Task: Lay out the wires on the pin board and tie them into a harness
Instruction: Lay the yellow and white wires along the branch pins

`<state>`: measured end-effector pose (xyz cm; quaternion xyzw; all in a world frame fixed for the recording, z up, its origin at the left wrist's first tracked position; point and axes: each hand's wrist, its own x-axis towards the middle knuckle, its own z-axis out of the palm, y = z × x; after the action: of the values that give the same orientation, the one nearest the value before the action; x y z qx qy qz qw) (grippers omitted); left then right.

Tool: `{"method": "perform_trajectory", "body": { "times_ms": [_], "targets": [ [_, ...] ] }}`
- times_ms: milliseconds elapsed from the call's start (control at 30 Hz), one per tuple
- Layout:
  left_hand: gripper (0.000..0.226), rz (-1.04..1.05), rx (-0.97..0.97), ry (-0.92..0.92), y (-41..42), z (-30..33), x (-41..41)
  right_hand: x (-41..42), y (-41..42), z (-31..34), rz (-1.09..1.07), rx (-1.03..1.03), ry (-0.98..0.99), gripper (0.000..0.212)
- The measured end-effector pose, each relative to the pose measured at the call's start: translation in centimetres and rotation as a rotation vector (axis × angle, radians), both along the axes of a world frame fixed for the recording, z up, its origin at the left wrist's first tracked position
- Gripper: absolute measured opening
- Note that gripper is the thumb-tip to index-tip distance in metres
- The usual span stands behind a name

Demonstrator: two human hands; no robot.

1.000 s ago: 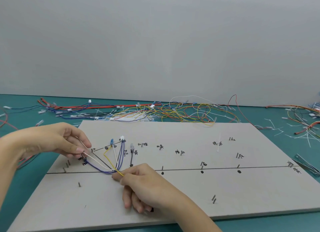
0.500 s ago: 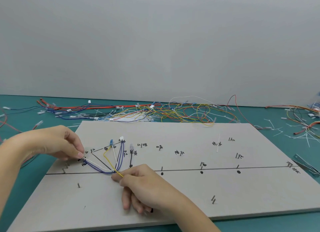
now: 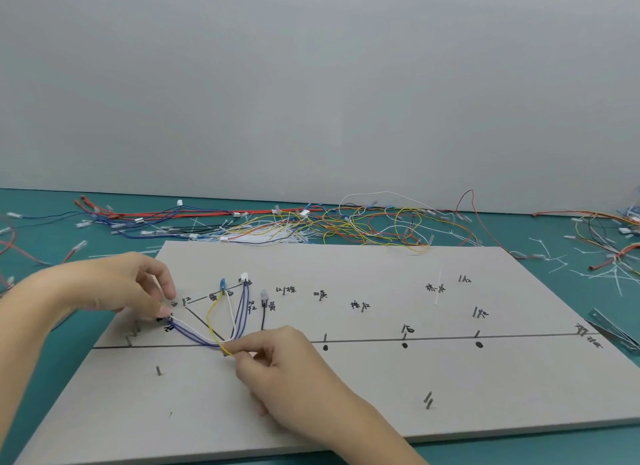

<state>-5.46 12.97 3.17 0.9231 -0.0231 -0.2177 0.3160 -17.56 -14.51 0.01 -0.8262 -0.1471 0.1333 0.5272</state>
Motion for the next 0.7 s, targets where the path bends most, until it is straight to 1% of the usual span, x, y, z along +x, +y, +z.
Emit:
{"method": "perform_trajectory", "body": {
  "times_ms": [67,167,233,300,367,467,567,700],
  "targets": [
    [0.040,-0.058,-0.038,-0.083,-0.9,0.2,-0.2,-0.1,0.1,-0.1,-0.003,-0.077,-0.097,0.036],
    [0.040,-0.110,-0.055,-0.215,-3.1,0.4,-0.9,-0.3,-0.2,0.3,0.011,-0.189,-0.238,0.032],
    [0.031,-0.128,-0.102,-0.283,-5.0,0.6,-1.2,-0.3,-0.3,0.6,0.038,-0.249,-0.277,0.030],
    [0.022,-0.175,-0.148,-0.312,-6.8,0.5,-1.7,-0.2,-0.4,0.9,0.053,-0.286,-0.285,0.028],
    [0.015,-0.233,-0.172,-0.255,-8.3,0.2,-2.3,-0.2,-0.5,1.2,0.063,-0.309,-0.290,0.027],
    [0.008,-0.276,-0.219,-0.084,-9.3,-0.3,-2.9,0.0,-1.0,1.3,0.065,-0.325,-0.260,0.023],
    [0.003,-0.305,-0.209,-0.058,-9.1,-0.4,-2.8,0.2,-1.8,1.5,0.068,-0.309,-0.187,0.017],
    [0.009,-0.324,-0.221,-0.044,-8.7,-0.3,-2.7,0.9,-2.8,1.7,0.052,-0.331,-0.143,0.015]
  ]
}}
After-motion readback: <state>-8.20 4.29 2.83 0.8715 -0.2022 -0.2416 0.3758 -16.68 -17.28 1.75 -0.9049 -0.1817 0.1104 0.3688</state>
